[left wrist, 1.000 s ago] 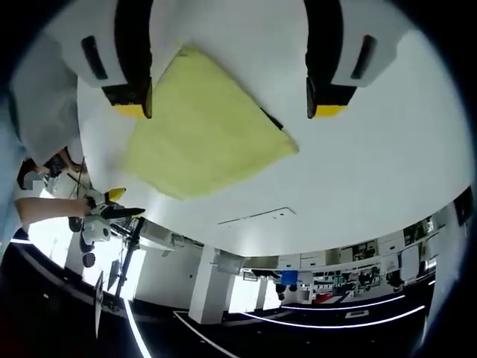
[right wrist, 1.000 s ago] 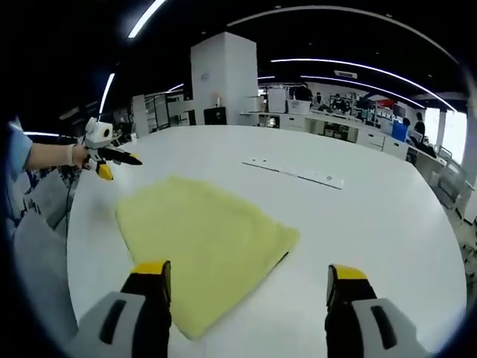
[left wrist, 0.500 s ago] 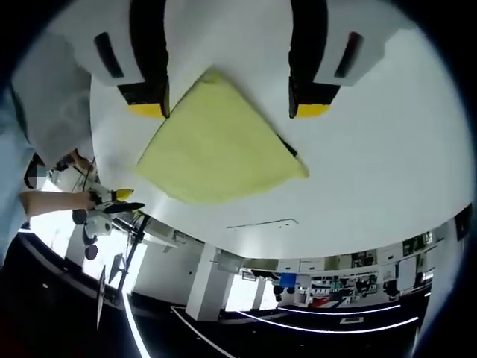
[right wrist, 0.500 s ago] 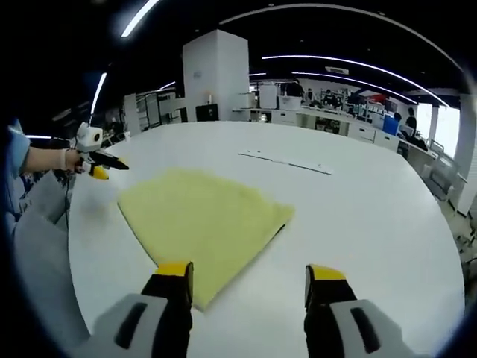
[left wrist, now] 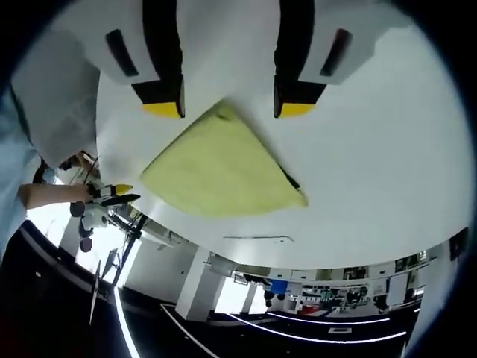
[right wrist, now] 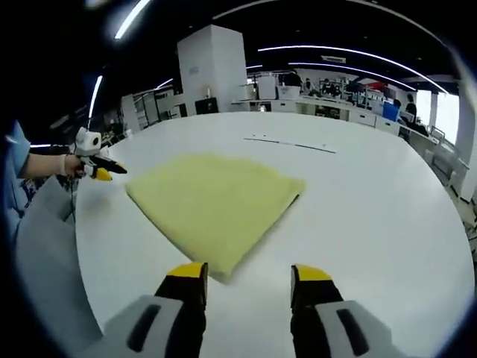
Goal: Fold the garment on the visible template until the final outline fits inside the template.
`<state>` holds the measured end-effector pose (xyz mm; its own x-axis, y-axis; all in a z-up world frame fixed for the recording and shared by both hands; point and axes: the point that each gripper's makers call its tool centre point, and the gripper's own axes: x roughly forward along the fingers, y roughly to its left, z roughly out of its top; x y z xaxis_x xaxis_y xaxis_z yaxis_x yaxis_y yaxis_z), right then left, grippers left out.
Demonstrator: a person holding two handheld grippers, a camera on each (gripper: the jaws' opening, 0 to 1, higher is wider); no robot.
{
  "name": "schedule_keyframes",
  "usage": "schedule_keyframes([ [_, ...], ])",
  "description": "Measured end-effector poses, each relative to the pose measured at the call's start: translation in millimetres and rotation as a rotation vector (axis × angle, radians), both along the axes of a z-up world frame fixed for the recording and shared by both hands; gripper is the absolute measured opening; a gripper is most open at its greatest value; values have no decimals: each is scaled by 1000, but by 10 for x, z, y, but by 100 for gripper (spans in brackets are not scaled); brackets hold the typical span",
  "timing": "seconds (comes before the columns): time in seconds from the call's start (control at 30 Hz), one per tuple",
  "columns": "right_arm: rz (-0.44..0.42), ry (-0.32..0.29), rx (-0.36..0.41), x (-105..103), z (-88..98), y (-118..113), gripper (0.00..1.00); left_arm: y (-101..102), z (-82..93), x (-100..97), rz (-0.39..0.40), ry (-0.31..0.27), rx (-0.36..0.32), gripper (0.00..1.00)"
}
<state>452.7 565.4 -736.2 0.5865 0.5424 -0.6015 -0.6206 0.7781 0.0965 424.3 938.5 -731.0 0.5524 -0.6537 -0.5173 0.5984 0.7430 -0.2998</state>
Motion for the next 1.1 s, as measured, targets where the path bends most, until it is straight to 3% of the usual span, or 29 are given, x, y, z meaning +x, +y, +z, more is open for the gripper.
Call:
schedule_keyframes([
  [0.4, 56, 44, 2, -168, -151, 93, 26, -133, -255, -11, 5, 30, 35, 21],
  [0.8, 71, 45, -5, -114, -271, 201, 12, -191, -266, 35, 19, 20, 30, 13],
  [1.1, 79, 29, 3, -78, -221, 232, 0, -185, -240, 52, 30, 11, 26, 3],
])
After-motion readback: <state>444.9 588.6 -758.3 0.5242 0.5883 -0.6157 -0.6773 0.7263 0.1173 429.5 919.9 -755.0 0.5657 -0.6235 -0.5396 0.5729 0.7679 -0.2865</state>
